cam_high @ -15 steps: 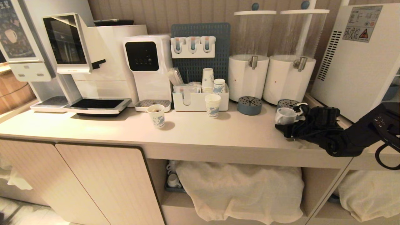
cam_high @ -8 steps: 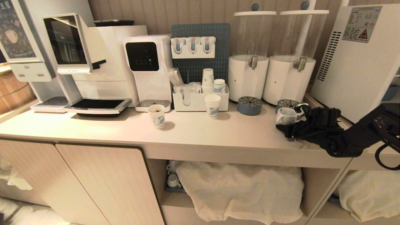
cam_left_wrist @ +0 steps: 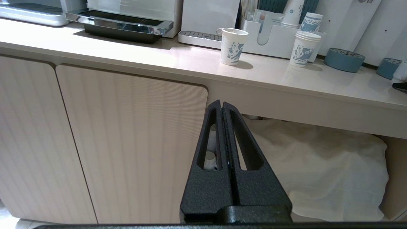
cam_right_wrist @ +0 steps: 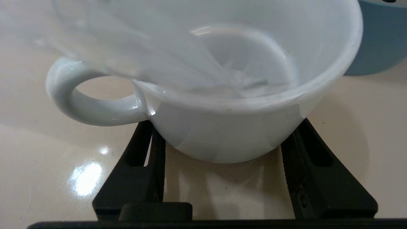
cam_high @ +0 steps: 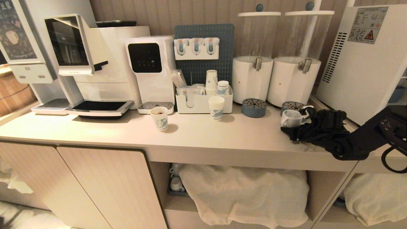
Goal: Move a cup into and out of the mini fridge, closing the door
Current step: Place the ceramic cup on the table
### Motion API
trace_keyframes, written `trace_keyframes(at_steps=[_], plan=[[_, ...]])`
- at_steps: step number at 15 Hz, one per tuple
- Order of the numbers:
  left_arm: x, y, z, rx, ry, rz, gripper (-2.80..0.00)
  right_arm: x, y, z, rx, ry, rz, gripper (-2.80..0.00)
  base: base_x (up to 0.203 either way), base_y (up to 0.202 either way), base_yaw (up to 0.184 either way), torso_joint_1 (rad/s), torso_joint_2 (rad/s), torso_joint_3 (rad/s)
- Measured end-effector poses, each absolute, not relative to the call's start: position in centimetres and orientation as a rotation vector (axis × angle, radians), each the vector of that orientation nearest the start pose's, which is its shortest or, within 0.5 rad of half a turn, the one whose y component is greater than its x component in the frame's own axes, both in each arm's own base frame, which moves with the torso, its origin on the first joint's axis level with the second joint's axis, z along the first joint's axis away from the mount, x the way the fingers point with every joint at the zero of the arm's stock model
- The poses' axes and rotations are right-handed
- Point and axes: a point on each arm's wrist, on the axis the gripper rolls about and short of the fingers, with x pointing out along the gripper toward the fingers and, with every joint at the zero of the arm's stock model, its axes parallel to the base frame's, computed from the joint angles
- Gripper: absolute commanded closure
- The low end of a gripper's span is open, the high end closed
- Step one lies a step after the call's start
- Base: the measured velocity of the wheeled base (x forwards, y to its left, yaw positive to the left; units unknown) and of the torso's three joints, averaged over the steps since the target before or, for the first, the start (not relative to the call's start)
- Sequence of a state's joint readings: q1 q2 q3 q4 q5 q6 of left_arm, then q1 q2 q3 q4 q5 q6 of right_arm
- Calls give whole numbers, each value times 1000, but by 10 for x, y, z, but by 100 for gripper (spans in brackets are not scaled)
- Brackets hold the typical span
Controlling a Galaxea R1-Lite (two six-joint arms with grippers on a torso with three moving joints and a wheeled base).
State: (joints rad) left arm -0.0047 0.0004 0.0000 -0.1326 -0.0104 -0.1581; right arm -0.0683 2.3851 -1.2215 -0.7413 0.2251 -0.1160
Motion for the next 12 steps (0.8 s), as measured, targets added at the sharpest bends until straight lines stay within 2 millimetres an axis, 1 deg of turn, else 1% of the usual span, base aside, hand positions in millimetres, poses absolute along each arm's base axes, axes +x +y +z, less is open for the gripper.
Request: trace_keyframes(at_steps=[4, 5, 12], plan=[[-24, 0, 89, -157, -130, -25, 0, 448, -26, 32, -60, 419, 150, 0, 0, 0, 0, 0, 0, 0], [-24, 0, 89, -157, -131, -25, 0, 448, -26, 32, -61, 417, 149, -280, 0, 0, 0, 0, 0, 0], [-24, 0, 89, -157, -131, -26, 0, 446, -26, 32, -61, 420, 149, -280, 0, 0, 0, 0, 0, 0]])
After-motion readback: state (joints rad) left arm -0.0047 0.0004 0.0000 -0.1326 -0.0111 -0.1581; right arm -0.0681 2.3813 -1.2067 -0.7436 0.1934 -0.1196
